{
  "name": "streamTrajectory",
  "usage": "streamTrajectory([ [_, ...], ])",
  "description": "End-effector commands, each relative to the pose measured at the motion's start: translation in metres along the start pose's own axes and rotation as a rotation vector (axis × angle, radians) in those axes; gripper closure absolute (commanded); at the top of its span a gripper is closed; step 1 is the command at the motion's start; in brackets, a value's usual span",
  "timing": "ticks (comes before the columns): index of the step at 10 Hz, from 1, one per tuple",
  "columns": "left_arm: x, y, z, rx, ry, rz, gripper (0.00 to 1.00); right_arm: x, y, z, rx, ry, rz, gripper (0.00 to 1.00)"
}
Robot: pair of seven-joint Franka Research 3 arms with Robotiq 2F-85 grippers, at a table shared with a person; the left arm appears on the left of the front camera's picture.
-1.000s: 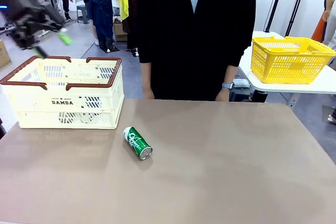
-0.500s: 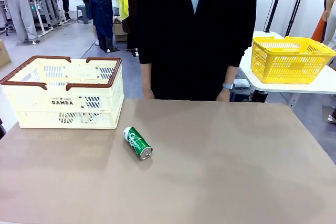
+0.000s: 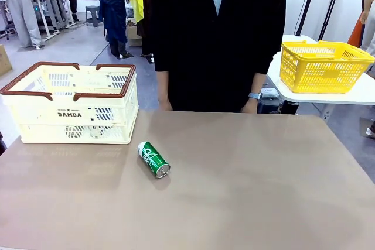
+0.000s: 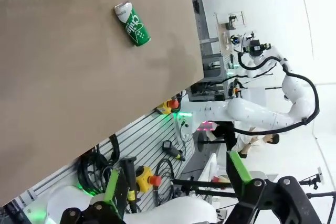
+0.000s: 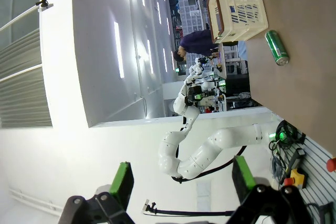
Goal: Place the drinks into the Shopping basket.
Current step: Pick up one drink and place it into the Shopping basket.
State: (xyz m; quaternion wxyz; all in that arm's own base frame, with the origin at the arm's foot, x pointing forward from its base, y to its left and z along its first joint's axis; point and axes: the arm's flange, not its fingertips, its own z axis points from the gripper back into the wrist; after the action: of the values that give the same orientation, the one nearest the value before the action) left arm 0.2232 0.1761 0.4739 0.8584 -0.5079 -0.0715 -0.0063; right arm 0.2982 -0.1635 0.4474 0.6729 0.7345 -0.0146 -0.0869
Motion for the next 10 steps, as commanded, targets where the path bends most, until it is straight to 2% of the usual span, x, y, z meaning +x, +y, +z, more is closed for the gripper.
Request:
streamTrajectory([
  [1,-0.0005,-0.0095,0.0026,-0.001,-0.003,-0.016,0.0,-0.0011,0.0067,-0.0004,0.01,-0.002,-0.018,0.0],
  [10,-0.0005,-0.0095,0.0026,-0.001,-0.003,-0.016,0.0,-0.0011,0.0067,-0.0004,0.01,-0.002,-0.018,0.0],
])
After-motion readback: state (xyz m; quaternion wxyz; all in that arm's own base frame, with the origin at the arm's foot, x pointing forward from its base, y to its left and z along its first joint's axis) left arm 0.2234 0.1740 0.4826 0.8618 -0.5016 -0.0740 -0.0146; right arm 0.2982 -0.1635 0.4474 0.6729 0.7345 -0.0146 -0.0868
